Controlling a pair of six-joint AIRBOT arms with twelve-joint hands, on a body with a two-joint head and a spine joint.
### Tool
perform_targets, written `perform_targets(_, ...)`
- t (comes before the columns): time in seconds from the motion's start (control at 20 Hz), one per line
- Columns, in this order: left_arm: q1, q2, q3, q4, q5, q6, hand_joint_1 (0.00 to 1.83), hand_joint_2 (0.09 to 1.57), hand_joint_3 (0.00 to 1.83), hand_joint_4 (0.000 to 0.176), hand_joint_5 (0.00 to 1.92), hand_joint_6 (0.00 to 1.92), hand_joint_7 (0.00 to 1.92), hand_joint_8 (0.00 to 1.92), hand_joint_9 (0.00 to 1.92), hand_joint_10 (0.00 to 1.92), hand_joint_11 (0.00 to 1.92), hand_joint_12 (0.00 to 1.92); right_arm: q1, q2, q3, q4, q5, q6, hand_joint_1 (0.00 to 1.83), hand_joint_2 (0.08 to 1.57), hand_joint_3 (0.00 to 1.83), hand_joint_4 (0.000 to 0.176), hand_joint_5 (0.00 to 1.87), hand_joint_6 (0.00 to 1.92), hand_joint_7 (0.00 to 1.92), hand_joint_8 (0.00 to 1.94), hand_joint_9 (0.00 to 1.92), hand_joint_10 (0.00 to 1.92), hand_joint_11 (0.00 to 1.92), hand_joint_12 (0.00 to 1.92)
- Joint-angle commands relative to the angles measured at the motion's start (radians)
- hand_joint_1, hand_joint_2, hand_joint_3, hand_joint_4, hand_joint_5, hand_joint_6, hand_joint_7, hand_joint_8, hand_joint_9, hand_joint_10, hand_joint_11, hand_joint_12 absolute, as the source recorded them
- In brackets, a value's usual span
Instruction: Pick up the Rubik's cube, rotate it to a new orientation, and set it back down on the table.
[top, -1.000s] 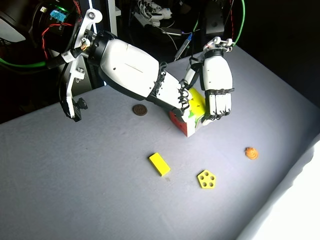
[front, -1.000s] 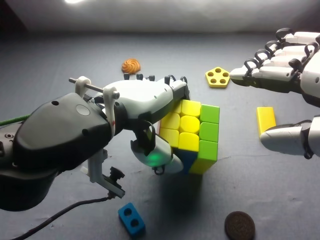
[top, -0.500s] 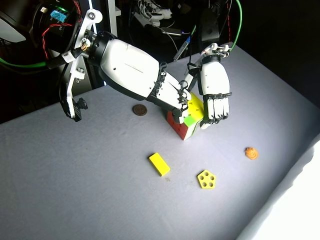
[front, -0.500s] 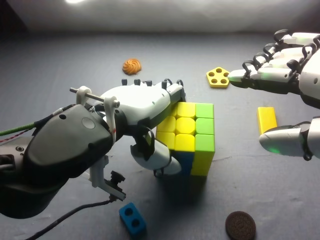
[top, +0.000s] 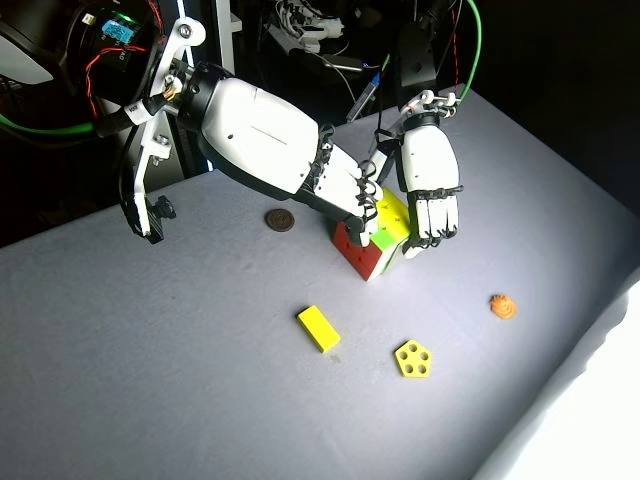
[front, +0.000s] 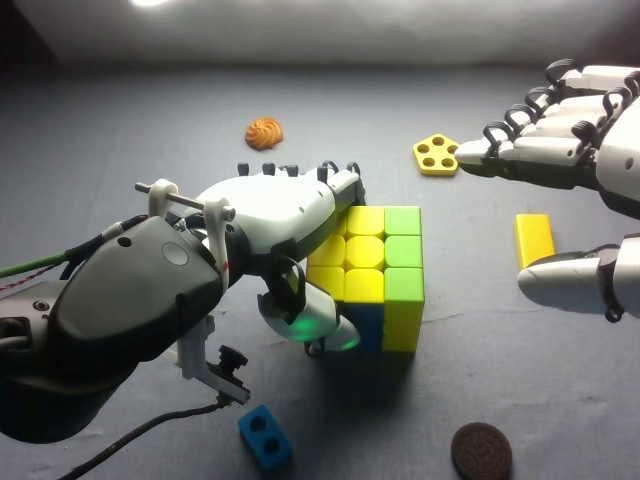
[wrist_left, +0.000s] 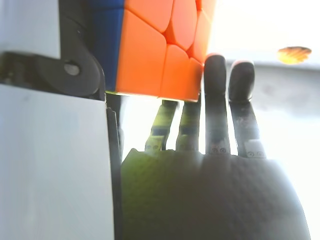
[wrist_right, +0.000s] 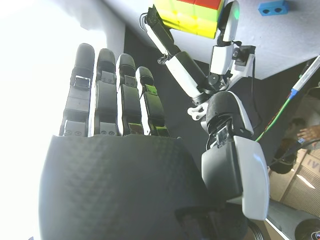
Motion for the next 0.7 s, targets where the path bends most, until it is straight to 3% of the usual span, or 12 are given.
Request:
perform_targets(0.0,0.003,-0.004,-0.004,0.033,-0.01,0.001,1.06,1.2,0.0,0.0,0.18,1.55,0.15,1.74,0.15,1.8,0.01,1.92,0.006,0.003,0.001,-0.004,0.113,-0.001,0.02,1.26,0.0,0.0,0.12,0.0,0.26,0.01,0.24,0.04,0.0,0.72)
perform_targets(0.05,0.003,-0.004,-0.005,0.029,-0.011,0.0,1.01,1.21,0.0,0.0,0.15,1.43,0.11,1.67,0.11,1.77,0.0,1.92,0.004,0.002,0.003,-0.012,0.122,-0.001,0.02,1.26,0.0,0.0,0.12,0.0,0.26,0.01,0.24,0.04,0.0,0.73)
perform_targets(0.1,0.003,-0.004,-0.008,0.024,-0.011,0.0,0.98,1.17,0.0,0.0,0.15,1.07,0.11,1.42,0.12,1.6,0.0,1.81,-0.001,0.001,0.005,-0.031,0.145,-0.001,0.04,1.25,0.0,0.0,0.12,0.0,0.26,0.0,0.24,0.04,0.0,0.7)
perform_targets(0.15,0.002,-0.003,-0.009,0.023,-0.011,0.0,0.89,1.1,0.0,0.0,0.23,0.37,0.26,0.6,0.16,1.05,0.0,1.52,-0.006,-0.001,0.008,-0.047,0.167,0.0,0.05,1.25,0.0,0.0,0.12,0.0,0.26,0.0,0.24,0.04,0.0,0.67)
perform_targets(0.2,0.002,-0.003,-0.01,0.023,-0.012,0.0,0.89,1.1,0.0,0.0,0.23,0.37,0.26,0.6,0.16,1.05,0.0,1.52,-0.008,-0.002,0.009,-0.051,0.173,0.001,0.05,1.25,0.0,0.0,0.12,0.0,0.26,0.0,0.24,0.04,0.0,0.67)
perform_targets(0.25,0.0,-0.001,-0.012,0.021,-0.013,0.0,0.85,1.04,0.0,0.0,0.22,0.2,0.32,0.3,0.21,0.74,0.0,1.39,-0.009,-0.003,0.016,-0.099,0.179,0.038,0.05,1.25,0.0,0.0,0.12,0.0,0.26,0.0,0.24,0.04,0.0,0.67)
perform_targets(0.3,-0.001,0.001,-0.013,0.019,-0.013,0.0,0.79,1.03,0.0,0.0,0.17,0.09,0.32,0.11,0.23,0.51,0.0,1.27,-0.01,-0.005,0.023,-0.134,0.179,0.087,0.04,1.25,0.0,0.0,0.13,0.0,0.26,0.0,0.25,0.04,0.0,0.7)
perform_targets(0.4,-0.004,0.005,-0.016,0.017,-0.013,0.0,0.71,0.99,0.0,0.0,0.08,0.0,0.22,0.01,0.21,0.15,0.0,0.94,-0.009,-0.009,0.038,-0.189,0.182,0.148,0.06,1.25,0.0,0.0,0.14,0.01,0.26,0.0,0.26,0.04,0.0,0.76)
perform_targets(0.45,-0.01,0.014,-0.02,0.012,-0.013,0.007,0.69,0.98,0.0,0.0,0.04,0.0,0.18,0.0,0.2,0.07,0.0,0.81,-0.012,-0.013,0.06,-0.318,0.206,0.275,0.07,1.24,0.0,0.0,0.14,0.01,0.26,0.0,0.26,0.04,0.0,0.77)
perform_targets(0.55,-0.02,0.023,-0.025,-0.003,-0.013,0.026,0.69,0.98,0.0,0.0,0.04,0.0,0.18,0.0,0.2,0.07,0.0,0.81,-0.021,-0.015,0.087,-0.448,0.251,0.422,0.07,1.24,0.0,0.0,0.14,0.01,0.26,0.0,0.26,0.04,0.0,0.77)
perform_targets(0.65,-0.036,0.038,-0.034,-0.028,-0.013,0.056,0.56,0.93,0.0,0.003,0.0,0.0,0.02,0.0,0.02,0.0,0.0,0.24,-0.042,-0.02,0.131,-0.661,0.346,0.646,0.06,1.25,0.0,0.0,0.13,0.0,0.25,0.0,0.24,0.03,0.0,0.73)
